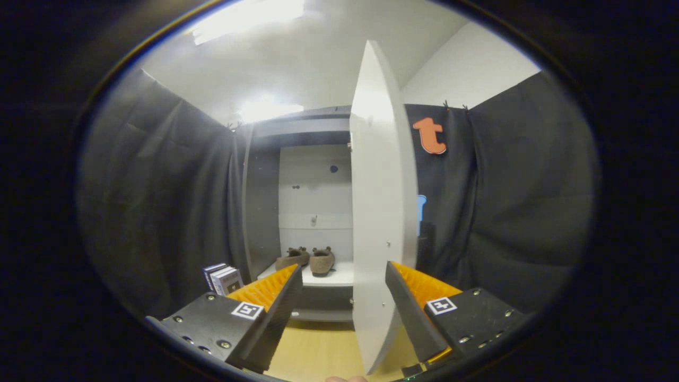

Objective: Open the shoe cabinet door, grab the shoes and put them into the shoe cabinet, then close the shoe cabinet door.

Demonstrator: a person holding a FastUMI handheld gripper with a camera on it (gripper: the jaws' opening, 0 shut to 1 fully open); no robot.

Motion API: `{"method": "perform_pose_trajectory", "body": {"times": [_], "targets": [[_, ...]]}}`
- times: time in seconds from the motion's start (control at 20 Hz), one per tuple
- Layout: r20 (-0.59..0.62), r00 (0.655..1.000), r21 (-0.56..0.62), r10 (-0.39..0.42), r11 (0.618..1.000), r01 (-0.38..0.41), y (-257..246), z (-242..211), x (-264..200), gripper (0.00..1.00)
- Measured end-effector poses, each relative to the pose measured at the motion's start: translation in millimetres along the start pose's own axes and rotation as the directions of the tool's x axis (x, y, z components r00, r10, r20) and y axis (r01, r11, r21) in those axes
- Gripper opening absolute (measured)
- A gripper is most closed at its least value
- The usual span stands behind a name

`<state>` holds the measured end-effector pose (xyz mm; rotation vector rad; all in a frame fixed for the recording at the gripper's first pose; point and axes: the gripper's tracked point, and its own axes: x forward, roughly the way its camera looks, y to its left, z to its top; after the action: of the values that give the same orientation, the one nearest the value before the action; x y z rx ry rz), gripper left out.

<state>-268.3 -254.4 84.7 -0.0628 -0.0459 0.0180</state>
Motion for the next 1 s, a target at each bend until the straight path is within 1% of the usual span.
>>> {"method": "perform_pose_trajectory", "body": {"times": [0.1,0.25,0.45,0.6,0.7,1.0], "targets": [[0.02,1.0,-0.002,-0.018,1.0,0.018,-17,5,-8,0.93],[0.041,0.998,-0.001,-0.057,0.998,0.057,-46,10,-13,0.93],[0.035,0.992,-0.011,-0.121,0.992,0.122,-85,6,-6,0.93],[0.011,0.988,-0.022,-0.156,0.988,0.156,-105,-5,4,0.94],[-0.006,0.987,-0.022,-0.158,0.987,0.158,-109,-13,13,0.94],[-0.002,0.994,0.02,-0.108,0.994,0.108,-99,-18,21,0.93]]}}
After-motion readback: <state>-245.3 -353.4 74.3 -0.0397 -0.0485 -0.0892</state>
